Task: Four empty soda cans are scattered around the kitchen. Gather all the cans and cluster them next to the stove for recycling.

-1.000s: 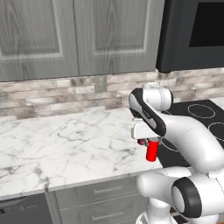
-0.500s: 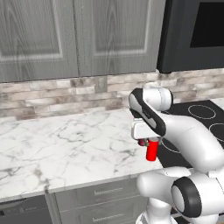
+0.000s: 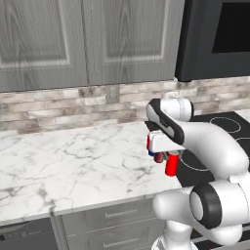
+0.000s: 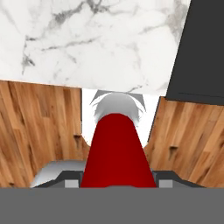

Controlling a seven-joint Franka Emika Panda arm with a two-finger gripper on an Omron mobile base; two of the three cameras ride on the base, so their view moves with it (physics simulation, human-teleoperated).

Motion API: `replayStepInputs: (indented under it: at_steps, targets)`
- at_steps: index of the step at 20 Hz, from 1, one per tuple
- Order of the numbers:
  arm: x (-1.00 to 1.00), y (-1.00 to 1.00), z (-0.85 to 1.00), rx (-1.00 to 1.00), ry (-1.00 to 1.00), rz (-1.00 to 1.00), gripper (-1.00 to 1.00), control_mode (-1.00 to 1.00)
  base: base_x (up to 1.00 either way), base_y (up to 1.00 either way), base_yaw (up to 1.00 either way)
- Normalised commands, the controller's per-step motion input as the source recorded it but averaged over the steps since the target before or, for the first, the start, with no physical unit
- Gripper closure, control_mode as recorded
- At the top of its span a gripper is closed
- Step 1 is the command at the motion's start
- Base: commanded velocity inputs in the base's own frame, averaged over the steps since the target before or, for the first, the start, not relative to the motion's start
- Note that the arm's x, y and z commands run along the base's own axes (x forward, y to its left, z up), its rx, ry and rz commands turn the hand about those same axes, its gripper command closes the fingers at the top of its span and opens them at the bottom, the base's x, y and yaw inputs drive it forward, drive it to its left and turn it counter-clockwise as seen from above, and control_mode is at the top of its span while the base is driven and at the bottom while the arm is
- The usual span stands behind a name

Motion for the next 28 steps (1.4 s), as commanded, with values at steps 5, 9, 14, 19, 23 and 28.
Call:
replayStepInputs:
  at_steps: [5, 9, 14, 19, 23, 28]
  targets:
    - [0.11, -0.08, -0.19, 0.00, 0.00, 0.00, 1.00, -1.00, 0.00, 0.00, 0.00]
    - [0.13, 0.00, -0.18, -0.01, 0.00, 0.00, 1.00, -1.00, 0.00, 0.00, 0.00]
    - [0.37, 0.00, -0.20, 0.00, 0.01, 0.00, 1.00, -1.00, 0.00, 0.00, 0.00]
    - [0.29, 0.00, -0.19, 0.00, 0.02, 0.00, 1.00, -1.00, 0.00, 0.00, 0.00]
    - [0.19, -0.01, -0.16, 0.00, 0.04, 0.00, 1.00, -1.00, 0.00, 0.00, 0.00]
    - [0.20, -0.04, -0.17, 0.00, 0.04, 0.00, 1.00, -1.00, 0.00, 0.00, 0.00]
